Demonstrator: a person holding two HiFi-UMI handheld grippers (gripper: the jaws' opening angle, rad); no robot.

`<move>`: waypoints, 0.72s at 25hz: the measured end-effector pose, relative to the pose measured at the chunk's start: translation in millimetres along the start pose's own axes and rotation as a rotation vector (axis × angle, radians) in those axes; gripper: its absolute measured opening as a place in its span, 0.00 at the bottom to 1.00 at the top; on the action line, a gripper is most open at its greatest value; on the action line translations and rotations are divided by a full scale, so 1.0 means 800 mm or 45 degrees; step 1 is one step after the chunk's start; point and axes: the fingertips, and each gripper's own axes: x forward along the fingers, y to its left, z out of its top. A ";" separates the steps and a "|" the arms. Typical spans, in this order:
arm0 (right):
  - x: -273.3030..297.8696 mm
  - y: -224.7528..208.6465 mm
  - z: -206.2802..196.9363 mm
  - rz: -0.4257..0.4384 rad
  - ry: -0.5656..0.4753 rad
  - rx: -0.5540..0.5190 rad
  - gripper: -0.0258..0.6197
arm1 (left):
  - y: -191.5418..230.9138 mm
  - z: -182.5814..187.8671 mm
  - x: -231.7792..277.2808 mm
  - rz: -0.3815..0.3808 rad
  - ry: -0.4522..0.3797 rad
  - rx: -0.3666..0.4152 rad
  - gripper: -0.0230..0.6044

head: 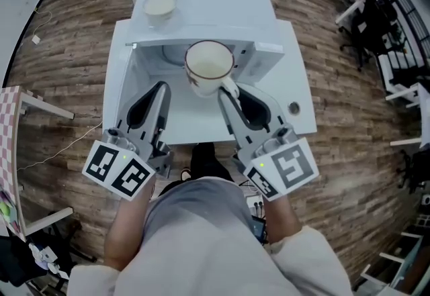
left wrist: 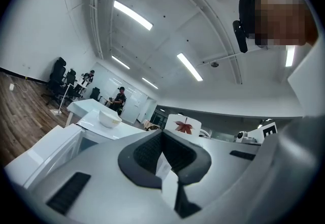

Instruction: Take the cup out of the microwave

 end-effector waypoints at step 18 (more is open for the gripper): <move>0.013 0.012 -0.002 0.011 -0.005 0.001 0.15 | 0.012 0.003 -0.004 -0.009 -0.008 -0.036 0.05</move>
